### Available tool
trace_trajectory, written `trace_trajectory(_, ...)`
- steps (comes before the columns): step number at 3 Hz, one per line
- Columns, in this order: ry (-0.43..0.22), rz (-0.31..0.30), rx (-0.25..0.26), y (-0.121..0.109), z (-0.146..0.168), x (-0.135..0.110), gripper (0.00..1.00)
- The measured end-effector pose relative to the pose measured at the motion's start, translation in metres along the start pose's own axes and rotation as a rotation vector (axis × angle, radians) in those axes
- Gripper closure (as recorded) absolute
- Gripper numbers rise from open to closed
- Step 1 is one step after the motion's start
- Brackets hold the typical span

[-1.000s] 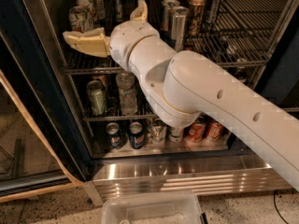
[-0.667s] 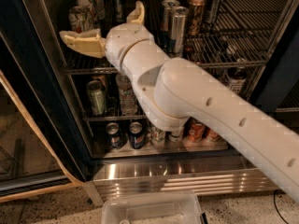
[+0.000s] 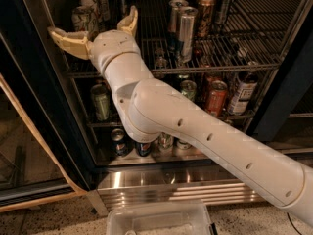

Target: Pick 7up can from top shelf of fridge

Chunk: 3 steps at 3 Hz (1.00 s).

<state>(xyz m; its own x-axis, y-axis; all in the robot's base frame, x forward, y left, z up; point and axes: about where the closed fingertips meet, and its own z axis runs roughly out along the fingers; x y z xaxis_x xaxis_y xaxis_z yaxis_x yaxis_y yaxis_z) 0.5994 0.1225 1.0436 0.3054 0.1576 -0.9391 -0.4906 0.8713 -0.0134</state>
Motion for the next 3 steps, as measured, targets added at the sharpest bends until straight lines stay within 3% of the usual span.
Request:
trace_trajectory(2,0.037,0.007,-0.015,0.002,0.0,-0.005,0.0)
trace_trajectory(3,0.088,-0.042,-0.035,-0.003,-0.002,-0.03,0.0)
